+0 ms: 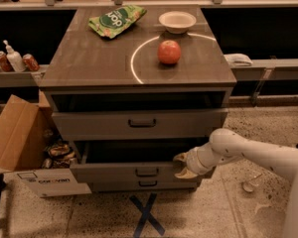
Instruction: Open middle drawer
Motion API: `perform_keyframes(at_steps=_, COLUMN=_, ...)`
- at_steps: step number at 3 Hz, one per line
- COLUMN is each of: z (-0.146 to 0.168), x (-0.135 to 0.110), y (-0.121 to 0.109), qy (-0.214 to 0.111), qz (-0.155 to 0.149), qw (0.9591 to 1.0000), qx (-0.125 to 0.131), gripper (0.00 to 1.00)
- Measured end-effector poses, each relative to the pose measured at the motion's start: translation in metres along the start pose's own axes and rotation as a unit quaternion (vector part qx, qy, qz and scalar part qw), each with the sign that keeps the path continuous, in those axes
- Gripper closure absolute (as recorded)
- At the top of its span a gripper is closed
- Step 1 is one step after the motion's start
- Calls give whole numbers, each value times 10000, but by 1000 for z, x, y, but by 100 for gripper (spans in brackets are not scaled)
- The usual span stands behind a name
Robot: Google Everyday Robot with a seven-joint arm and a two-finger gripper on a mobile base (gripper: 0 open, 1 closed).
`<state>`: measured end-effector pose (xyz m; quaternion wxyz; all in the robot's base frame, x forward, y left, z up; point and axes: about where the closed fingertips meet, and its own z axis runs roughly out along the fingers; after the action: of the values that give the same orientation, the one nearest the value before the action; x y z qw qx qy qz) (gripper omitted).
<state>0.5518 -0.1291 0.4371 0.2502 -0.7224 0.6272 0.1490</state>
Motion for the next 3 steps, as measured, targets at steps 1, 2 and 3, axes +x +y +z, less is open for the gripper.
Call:
perform_keyframes(at_steps=1, z=-21, x=-13, y=23, qy=-59, qz=-103, qw=9997, qx=218, gripper=89)
perform_keyframes(at_steps=2, z=-36, x=-18, y=39, qy=-149, qz=-72, qw=9992, qx=350, gripper=86)
perform_keyframes(at_steps=3, z=-34, x=-18, y=41, qy=-162, qz=-64, qw=9993, qx=335, gripper=54)
